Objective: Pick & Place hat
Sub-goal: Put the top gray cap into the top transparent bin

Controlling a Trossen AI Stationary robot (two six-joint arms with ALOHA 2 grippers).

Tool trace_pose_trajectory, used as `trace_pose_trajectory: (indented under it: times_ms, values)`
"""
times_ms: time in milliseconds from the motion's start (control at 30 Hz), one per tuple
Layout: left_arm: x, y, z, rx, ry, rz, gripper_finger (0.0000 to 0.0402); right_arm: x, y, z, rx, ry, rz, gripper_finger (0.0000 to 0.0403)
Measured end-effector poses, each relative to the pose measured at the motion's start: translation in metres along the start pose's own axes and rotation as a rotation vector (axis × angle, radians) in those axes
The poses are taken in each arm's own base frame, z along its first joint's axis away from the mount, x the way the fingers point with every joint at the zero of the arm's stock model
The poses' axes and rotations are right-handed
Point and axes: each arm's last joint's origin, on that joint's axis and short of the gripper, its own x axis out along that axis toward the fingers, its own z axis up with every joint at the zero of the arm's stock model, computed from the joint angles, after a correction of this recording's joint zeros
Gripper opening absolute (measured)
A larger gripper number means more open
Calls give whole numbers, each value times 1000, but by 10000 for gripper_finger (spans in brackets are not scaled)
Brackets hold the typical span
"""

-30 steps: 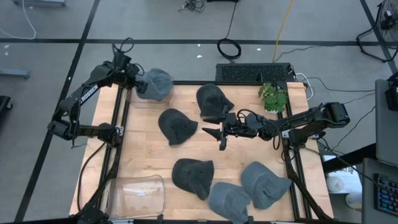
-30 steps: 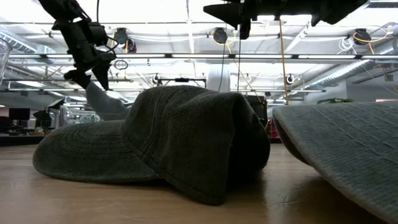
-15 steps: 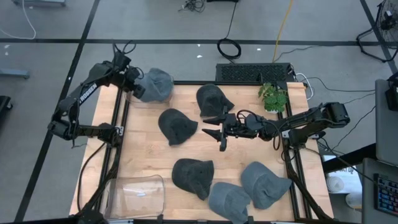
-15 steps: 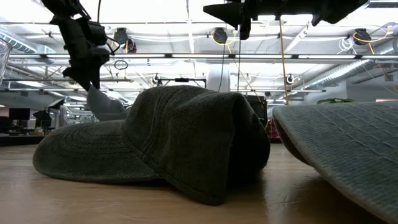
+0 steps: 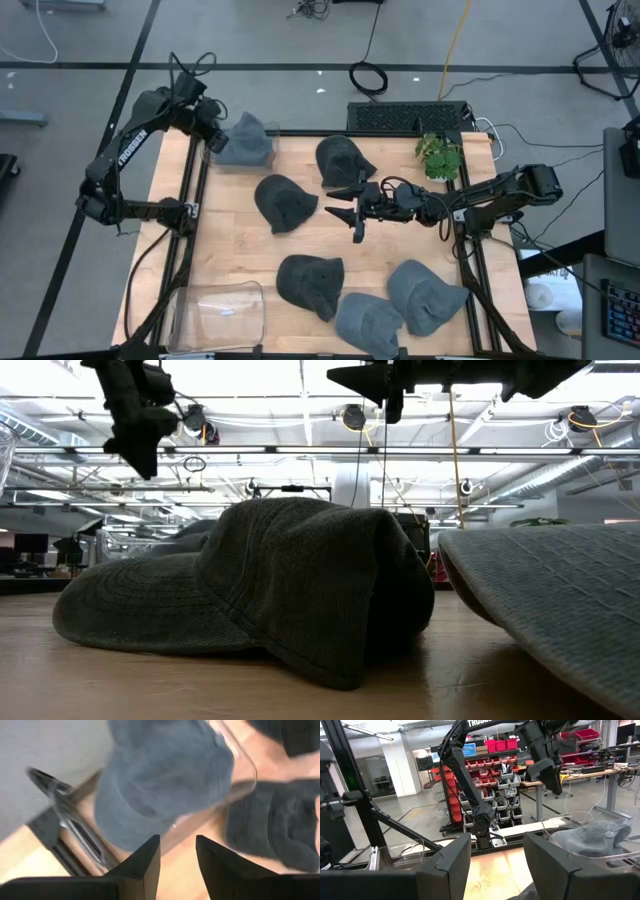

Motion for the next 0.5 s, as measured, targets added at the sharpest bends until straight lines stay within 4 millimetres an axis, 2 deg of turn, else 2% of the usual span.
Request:
trace_pose_trajectory:
  times_ms: [133, 267, 367, 500]
  values:
    - [-6, -6, 13, 33, -109, 19, 118, 0, 0, 0, 0, -2, 0, 173]
    - [6, -11, 22, 95, -164, 9, 105, 0, 0, 0, 0, -1, 0, 173]
    - [28, -12, 24, 128, -107, 91, 78, 0, 0, 0, 0, -1, 0, 173]
    - [76, -8, 23, 125, 17, 211, 12, 0, 0, 0, 0, 0, 0, 173]
